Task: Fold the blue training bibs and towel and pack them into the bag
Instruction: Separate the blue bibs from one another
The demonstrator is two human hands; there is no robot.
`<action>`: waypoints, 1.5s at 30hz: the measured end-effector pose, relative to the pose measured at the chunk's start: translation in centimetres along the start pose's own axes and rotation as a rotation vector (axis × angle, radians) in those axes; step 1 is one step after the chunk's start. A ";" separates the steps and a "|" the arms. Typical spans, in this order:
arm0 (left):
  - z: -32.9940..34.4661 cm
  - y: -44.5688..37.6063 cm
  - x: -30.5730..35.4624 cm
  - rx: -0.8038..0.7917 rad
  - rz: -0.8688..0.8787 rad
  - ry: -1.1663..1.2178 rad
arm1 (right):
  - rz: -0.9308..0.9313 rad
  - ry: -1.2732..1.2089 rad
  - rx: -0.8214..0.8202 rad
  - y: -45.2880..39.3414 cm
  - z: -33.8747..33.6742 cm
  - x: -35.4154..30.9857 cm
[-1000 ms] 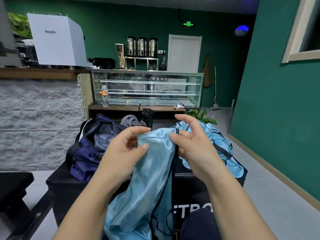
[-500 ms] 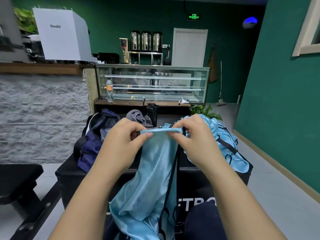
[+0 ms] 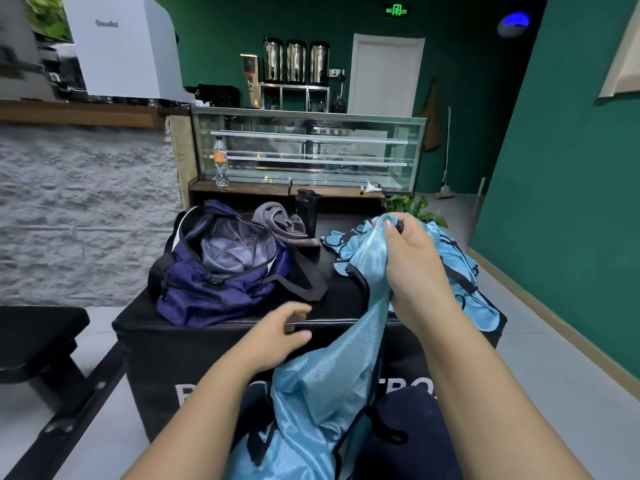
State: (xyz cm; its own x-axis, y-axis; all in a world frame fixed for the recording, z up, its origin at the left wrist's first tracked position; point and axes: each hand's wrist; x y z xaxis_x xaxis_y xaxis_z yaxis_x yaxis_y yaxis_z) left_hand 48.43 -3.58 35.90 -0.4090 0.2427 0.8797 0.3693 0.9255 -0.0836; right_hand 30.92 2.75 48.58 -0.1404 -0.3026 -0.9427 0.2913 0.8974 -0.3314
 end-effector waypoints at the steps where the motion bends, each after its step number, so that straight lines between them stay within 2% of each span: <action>1: 0.8 0.0 -1.5 -0.069 -0.062 -0.013 | -0.002 -0.011 -0.008 0.0 0.1 0.1; 5: 3.3 0.2 -5.6 -0.331 -0.260 -0.063 | 0.000 -0.022 -0.019 0.2 0.0 0.0; 8: 3.6 0.4 -6.2 -0.441 -0.290 -0.303 | 0.004 -0.045 0.003 0.0 -0.2 0.2; 11: 3.7 1.2 -6.3 -0.487 -0.273 -0.414 | 0.017 -0.063 0.009 0.0 -0.3 0.5; 15: 4.1 1.3 -4.7 -0.454 -0.074 -0.397 | 0.010 -0.061 -0.008 0.1 -0.2 0.4; 18: 4.5 0.6 -2.5 -0.306 0.152 -0.403 | 0.009 -0.074 -0.016 0.3 -0.2 0.1; 22: 3.4 0.8 -0.3 -0.050 0.059 -0.035 | 0.030 -0.025 0.027 0.0 -1.0 0.1; 26: 2.0 1.2 2.4 0.079 0.170 -0.010 | 0.036 -0.011 -0.022 0.1 -1.3 0.0; 28: 1.4 1.3 4.0 0.135 0.235 0.007 | -0.005 0.106 -0.137 0.5 -1.2 -0.2; 32: 0.2 1.8 7.5 0.314 0.377 -0.057 | -0.028 0.523 -0.434 1.5 -0.4 1.0; 35: 0.0 2.5 9.5 0.430 0.384 -0.034 | -0.024 0.661 -0.441 1.6 -0.2 1.9; 38: -0.1 3.0 10.3 0.441 0.431 -0.036 | -0.099 0.631 -0.340 1.3 -0.6 1.6; 41: -0.3 3.1 10.4 0.365 0.417 -0.024 | -0.129 0.516 -0.194 1.1 -1.0 1.5; 45: -0.8 2.8 9.5 0.210 0.279 -0.252 | -0.128 0.294 -0.073 1.1 -1.6 1.1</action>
State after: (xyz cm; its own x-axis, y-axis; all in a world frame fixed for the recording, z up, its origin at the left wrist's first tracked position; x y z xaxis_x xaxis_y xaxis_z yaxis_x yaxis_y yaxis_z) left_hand 46.29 1.09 44.38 -0.5181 0.5318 0.6699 0.3280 0.8469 -0.4186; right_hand 29.58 3.96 47.25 -0.4417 -0.3182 -0.8388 0.1865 0.8820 -0.4327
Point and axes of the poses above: each hand's wrist, its own y-axis away from the middle knuckle, its own z-axis out of the palm, x = y × z, and after that the axes turned 1 degree about y, right-handed
